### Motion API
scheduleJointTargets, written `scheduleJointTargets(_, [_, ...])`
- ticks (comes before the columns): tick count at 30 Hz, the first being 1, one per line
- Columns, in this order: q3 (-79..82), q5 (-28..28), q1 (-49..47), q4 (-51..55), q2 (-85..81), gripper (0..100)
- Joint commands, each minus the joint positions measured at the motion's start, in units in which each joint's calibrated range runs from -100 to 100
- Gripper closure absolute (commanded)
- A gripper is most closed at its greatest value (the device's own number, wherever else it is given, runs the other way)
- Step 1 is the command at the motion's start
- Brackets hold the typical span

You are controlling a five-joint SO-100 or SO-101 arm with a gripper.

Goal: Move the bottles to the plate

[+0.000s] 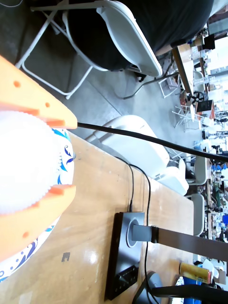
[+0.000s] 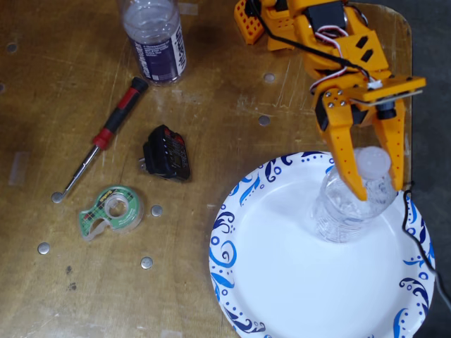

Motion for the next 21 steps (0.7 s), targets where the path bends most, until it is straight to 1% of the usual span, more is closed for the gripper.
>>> scheduleJointTargets(1, [0.4, 0.4, 0.0, 0.6, -0.1, 86])
scheduleJointTargets(13, [1.0, 0.0, -0.4, 0.6, -0.1, 86])
scheduleJointTargets(15, [0.3, -0.1, -0.9, 0.5, -0.1, 83])
scheduleJointTargets(19, [-1.3, -0.2, -1.7, -1.0, 0.4, 74])
scheduleJointTargets(21, [-1.6, -0.2, -1.8, -1.0, 0.0, 72])
